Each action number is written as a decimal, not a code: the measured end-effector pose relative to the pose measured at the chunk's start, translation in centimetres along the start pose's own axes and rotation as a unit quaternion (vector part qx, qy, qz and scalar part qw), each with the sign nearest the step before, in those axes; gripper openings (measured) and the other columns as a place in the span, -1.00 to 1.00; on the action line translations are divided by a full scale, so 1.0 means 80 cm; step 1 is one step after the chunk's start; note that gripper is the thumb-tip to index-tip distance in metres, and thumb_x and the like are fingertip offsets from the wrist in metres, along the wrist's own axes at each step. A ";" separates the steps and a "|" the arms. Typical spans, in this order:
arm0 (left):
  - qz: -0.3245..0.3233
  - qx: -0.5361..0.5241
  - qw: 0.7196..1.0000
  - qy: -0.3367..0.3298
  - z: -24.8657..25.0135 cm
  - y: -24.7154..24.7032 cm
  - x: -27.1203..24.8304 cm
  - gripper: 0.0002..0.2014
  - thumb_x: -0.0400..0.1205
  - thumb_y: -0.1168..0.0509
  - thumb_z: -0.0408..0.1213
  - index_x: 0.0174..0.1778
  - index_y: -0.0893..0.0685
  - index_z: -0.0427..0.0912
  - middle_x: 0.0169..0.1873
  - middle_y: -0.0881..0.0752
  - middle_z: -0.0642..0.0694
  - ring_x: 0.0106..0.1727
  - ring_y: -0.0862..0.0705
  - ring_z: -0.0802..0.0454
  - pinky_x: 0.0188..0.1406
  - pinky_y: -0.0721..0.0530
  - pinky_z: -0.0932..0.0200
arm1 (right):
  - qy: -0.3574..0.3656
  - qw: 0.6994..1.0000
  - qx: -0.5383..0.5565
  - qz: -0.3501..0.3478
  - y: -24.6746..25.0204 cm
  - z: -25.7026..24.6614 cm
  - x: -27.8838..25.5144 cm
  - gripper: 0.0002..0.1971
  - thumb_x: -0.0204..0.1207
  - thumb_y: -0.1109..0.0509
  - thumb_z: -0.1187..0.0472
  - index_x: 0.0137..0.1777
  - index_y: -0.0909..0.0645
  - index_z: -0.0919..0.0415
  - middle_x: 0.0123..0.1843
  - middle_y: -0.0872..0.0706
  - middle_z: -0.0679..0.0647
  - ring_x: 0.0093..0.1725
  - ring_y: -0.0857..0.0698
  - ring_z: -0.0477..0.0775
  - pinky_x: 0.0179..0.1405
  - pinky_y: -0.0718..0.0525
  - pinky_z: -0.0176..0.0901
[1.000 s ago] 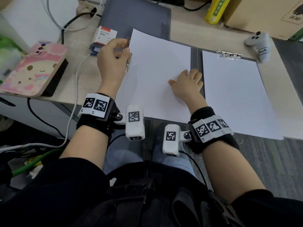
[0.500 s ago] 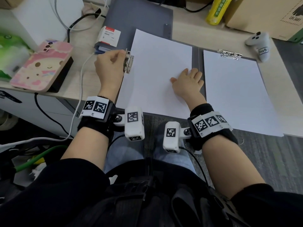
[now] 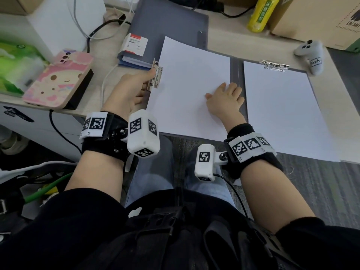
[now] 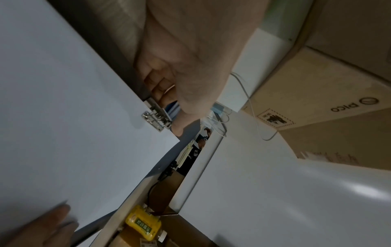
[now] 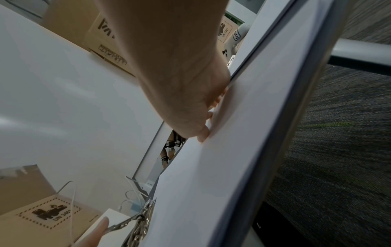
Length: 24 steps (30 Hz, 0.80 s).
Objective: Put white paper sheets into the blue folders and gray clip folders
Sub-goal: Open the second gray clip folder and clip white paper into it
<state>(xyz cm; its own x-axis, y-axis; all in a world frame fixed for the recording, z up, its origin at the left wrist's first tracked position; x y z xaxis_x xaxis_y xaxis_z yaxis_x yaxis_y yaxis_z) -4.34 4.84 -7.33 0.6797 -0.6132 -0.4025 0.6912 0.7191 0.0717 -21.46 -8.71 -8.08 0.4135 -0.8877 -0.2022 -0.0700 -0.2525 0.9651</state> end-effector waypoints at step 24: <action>0.045 0.003 0.994 -0.104 -0.025 -0.004 -0.003 -0.85 0.58 -0.36 -0.30 -0.04 -0.79 -0.27 -0.03 -0.79 -0.27 -0.08 -0.68 -0.07 0.11 -0.67 -0.04 | -0.008 1.000 0.015 -0.015 -0.002 -0.002 -0.005 -0.36 0.72 0.05 -0.02 0.67 0.09 0.33 0.65 0.00 0.26 0.62 -0.02 0.25 0.56 -0.04 0.11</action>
<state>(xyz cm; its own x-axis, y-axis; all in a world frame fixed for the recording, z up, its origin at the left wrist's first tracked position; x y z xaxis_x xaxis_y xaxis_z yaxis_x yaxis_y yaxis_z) -5.20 5.39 -9.10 0.7744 -0.6014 -0.1965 0.6265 0.7723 0.1053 -21.48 -8.26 -8.13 0.4012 -0.8854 -0.2347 -0.0851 -0.2912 0.9529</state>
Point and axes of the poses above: each hand's wrist, its own x-axis towards the middle knuckle, its own y-axis out of the back of the hand, z = x × y, the point moved 1 cm from there along x, towards the middle knuckle
